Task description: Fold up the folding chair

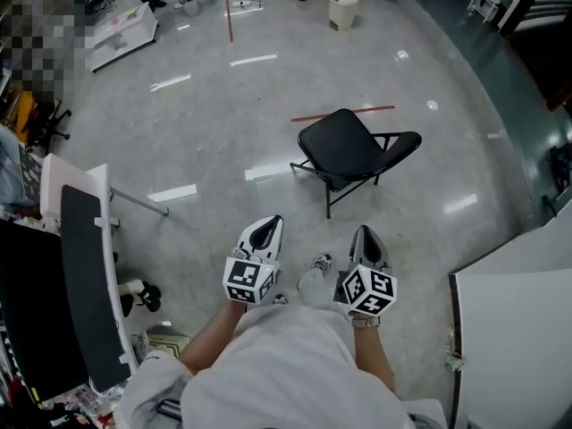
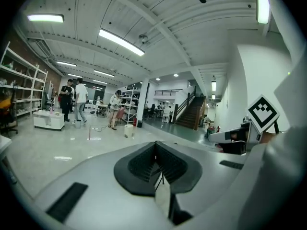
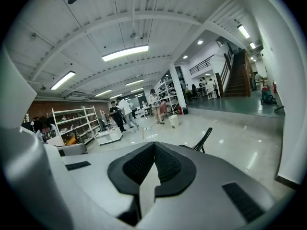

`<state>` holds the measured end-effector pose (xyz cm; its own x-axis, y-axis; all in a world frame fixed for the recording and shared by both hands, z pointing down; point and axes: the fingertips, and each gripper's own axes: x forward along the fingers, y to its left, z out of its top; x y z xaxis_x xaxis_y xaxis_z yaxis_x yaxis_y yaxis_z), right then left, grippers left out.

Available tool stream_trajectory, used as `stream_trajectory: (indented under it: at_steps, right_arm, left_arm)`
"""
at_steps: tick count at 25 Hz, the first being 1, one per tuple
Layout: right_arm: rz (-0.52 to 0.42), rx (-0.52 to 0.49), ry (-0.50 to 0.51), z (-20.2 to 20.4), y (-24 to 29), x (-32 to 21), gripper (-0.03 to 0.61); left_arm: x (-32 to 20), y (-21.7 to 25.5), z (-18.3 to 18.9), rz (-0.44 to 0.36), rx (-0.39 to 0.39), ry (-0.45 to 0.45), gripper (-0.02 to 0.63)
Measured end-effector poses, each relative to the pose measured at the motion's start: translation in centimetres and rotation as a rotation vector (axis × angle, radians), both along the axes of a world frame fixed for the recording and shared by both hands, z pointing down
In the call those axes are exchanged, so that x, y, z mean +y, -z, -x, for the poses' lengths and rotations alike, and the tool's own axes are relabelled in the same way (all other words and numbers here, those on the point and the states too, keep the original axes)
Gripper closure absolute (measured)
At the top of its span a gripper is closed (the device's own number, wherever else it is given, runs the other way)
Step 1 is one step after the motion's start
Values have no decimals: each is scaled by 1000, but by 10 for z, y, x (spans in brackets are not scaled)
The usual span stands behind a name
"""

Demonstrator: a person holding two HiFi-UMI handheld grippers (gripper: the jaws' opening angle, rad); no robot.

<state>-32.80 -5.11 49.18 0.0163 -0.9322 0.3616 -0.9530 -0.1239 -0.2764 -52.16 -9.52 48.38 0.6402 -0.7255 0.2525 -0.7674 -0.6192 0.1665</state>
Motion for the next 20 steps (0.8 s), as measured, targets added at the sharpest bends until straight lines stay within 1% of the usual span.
stream_trajectory:
  at_steps: [5, 8, 12, 17, 20]
  right_arm:
    - [30, -53, -21, -53, -10, -38, 574]
    - [23, -85, -43, -88, -10, -65, 574]
    - [16, -109, -68, -128, -10, -93, 574]
    - [14, -131, -110, -172, -12, -116, 574]
    - [6, -144, -127, -188, -10, -126, 574]
  left_arm:
    - [-38, 8, -50, -7, -5, -16, 603]
    - [-61, 12, -80, -7, -3, -19, 603]
    - [-89, 13, -114, -19, -22, -13, 603]
    - [-116, 18, -150, -43, -17, -7, 603]
    - [-130, 21, -162, -48, -2, -5, 603]
